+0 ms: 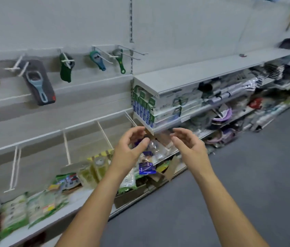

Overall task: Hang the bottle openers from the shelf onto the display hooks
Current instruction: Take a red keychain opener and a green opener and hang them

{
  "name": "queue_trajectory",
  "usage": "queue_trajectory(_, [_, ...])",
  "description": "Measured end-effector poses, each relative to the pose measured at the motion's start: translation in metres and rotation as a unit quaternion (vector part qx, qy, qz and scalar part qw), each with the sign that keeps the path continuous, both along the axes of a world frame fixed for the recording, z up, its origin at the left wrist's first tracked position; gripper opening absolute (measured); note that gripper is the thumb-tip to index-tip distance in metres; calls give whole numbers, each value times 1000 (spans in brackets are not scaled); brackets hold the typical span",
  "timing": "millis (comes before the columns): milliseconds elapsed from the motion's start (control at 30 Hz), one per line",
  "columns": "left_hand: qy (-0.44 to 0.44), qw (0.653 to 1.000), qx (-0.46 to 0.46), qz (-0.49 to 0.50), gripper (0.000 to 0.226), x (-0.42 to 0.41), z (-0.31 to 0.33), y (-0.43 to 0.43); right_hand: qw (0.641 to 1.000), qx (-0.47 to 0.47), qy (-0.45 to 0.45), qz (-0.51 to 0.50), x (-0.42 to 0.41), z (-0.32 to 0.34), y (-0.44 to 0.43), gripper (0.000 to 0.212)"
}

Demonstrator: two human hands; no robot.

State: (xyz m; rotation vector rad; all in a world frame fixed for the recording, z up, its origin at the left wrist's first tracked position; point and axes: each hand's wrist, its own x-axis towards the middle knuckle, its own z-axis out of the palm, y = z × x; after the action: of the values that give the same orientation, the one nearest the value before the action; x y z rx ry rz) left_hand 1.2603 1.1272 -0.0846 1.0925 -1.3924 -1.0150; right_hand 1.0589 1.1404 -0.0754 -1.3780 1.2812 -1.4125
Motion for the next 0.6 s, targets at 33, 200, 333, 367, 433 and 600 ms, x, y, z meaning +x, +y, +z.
queue_trajectory(33, [-4, 1000, 0, -10, 34, -22, 1, -9, 1000, -1, -2, -10, -21, -2, -6, 23])
queue_trajectory(200, [-13, 999, -10, -48, 32, -143, 3, -56, 997, -4, -37, -72, -139, 1, -36, 21])
queue_trajectory(333, [-27, 996, -18, -84, 33, -241, 12, -87, 994, -1, -36, -101, -231, 6, -52, 23])
queue_trajectory(367, [-29, 995, -22, -96, 33, -265, 15, -94, 993, -1, -38, -111, -253, 6, -57, 24])
queue_trajectory(433, [-32, 992, -26, -116, 35, -308, 20, -107, 990, -4, -43, -132, -294, 7, -64, 26])
queue_trajectory(600, [-31, 986, -36, -157, 34, -403, 25, -149, 982, -16, -50, -183, -381, 8, -89, 21])
